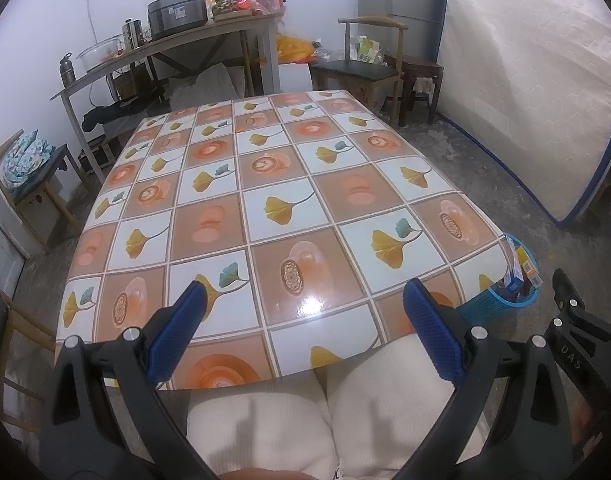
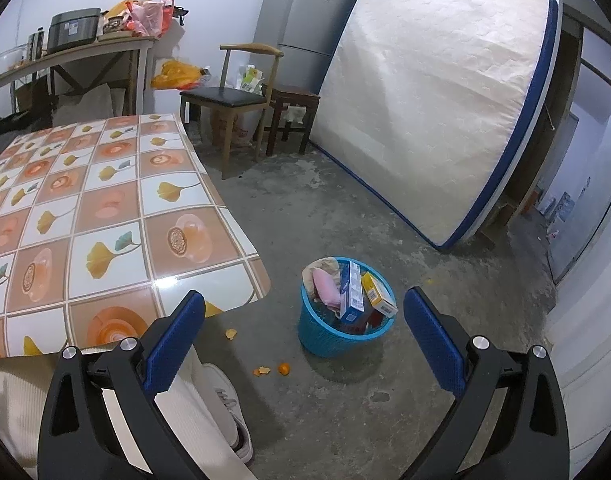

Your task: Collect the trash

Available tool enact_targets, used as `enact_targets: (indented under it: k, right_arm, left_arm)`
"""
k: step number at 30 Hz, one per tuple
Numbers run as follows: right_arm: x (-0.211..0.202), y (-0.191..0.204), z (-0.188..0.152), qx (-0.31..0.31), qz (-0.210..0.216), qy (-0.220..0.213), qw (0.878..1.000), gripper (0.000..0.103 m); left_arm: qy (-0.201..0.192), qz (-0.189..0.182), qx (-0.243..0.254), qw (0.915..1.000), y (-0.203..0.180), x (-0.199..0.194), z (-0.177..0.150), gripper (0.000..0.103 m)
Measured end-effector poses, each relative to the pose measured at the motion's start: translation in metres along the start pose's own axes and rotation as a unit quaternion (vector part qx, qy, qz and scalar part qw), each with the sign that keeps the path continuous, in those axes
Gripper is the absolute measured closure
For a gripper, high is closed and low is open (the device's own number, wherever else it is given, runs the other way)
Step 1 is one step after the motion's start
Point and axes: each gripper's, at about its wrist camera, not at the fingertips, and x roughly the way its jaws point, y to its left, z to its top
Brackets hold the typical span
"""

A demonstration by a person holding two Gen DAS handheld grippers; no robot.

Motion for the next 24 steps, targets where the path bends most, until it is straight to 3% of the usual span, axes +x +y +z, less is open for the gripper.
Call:
enact_targets:
  k: [13,24]
  right_arm:
    - [0.0015,0.0008,-0.0007,-0.008,0.014,0.002,1.000,0.006]
    - [0.0013,-0.0041,-0.0003,-0.014,0.053,0.000,0.999,0.006]
  left_arm:
    - [0.002,0.001,0.000,1.0000,-0.0008,0.0008,0.0002,0.009]
    - [0.003,0.001,0.000,1.0000,-0.0004,0.0018,-0.0011,0.009]
